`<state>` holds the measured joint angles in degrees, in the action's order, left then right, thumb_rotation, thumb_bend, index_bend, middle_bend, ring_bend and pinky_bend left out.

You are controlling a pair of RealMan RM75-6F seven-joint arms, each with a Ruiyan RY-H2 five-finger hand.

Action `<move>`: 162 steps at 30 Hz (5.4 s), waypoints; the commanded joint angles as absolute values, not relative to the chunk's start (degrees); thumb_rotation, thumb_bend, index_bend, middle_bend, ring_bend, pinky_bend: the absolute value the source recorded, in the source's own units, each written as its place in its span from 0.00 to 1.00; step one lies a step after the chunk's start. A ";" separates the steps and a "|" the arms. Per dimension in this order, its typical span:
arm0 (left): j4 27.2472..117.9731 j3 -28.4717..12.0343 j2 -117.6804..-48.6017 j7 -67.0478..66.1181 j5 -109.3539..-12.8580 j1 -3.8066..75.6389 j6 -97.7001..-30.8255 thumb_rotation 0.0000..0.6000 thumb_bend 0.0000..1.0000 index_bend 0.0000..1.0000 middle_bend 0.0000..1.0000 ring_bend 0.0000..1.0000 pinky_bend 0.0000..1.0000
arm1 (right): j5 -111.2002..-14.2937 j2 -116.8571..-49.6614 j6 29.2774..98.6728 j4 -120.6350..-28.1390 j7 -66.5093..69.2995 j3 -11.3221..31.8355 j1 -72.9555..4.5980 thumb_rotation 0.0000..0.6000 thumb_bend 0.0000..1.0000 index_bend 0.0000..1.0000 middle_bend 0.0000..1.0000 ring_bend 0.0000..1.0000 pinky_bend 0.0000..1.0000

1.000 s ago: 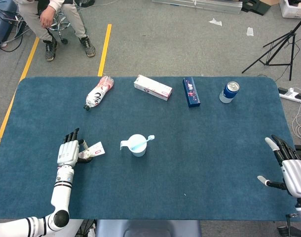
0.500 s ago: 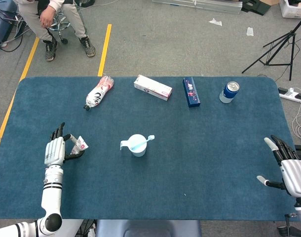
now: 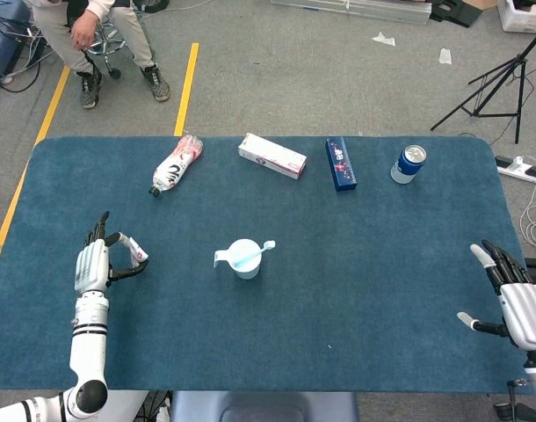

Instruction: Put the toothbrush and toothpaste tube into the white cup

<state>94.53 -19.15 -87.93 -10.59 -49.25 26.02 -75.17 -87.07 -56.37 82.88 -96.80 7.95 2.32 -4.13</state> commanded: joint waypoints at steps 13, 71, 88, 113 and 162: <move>103.29 -23.22 -87.35 -17.50 -50.86 31.48 -75.88 1.00 0.43 0.61 0.01 0.00 0.00 | -87.55 -56.04 83.56 -96.94 8.56 2.26 -3.87 1.00 0.00 0.00 0.00 0.00 0.15; 108.91 -26.85 -96.65 -25.82 -40.74 46.93 -77.62 1.00 0.43 0.61 0.01 0.00 0.00 | -88.62 -55.46 84.50 -97.09 9.65 1.94 -3.47 1.00 0.00 0.00 0.00 0.00 0.15; 104.18 -25.68 -98.50 -24.04 -38.98 47.24 -75.88 1.00 0.43 0.61 0.01 0.00 0.00 | -88.81 -55.22 84.83 -97.03 10.20 1.92 -3.32 1.00 0.00 0.00 0.00 0.00 0.15; 98.04 -24.40 -100.25 -21.71 -36.25 46.34 -72.42 1.00 0.43 0.61 0.01 0.00 0.00 | -88.97 -55.11 85.11 -96.84 10.52 1.88 -3.15 1.00 0.00 0.00 0.00 0.00 0.15; 92.14 -23.51 -102.56 -20.41 -35.20 46.19 -67.53 1.00 0.43 0.47 0.01 0.00 0.00 | -89.07 -54.90 85.10 -96.62 11.20 1.82 -3.10 1.00 0.00 0.00 0.00 0.00 0.15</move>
